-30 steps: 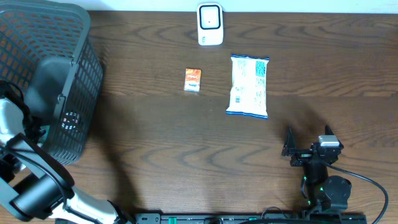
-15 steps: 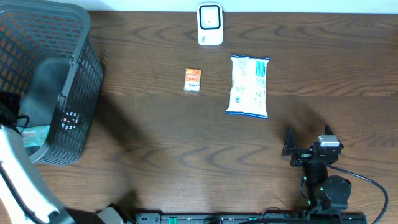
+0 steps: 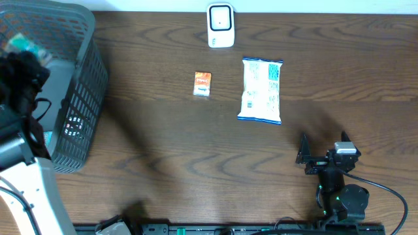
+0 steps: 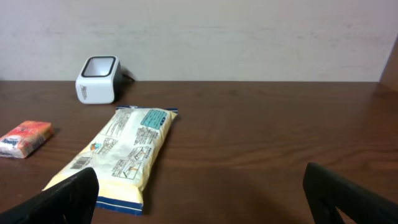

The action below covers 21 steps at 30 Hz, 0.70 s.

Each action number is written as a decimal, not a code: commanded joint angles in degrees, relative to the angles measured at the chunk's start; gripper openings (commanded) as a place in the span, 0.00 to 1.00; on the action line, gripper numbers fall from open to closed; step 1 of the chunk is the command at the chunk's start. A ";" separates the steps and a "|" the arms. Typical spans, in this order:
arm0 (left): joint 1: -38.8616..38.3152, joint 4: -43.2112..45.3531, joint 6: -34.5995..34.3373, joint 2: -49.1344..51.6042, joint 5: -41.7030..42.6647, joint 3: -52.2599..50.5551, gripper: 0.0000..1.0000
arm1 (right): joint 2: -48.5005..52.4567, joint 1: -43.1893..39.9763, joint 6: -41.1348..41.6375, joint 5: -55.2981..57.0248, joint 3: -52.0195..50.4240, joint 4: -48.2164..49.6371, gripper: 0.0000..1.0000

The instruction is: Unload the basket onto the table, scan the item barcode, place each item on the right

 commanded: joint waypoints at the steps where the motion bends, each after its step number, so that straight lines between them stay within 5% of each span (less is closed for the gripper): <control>1: -2.75 2.10 3.89 -2.47 1.20 0.72 0.08 | -0.31 -0.35 -0.42 0.20 -0.07 -0.24 0.99; 11: -19.89 -0.24 3.91 2.12 9.77 0.70 0.07 | -0.31 -0.35 -0.42 0.20 -0.07 -0.24 0.99; 21: -38.82 3.28 4.57 21.40 9.57 0.70 0.07 | -0.31 -0.35 -0.42 0.20 -0.07 -0.24 0.99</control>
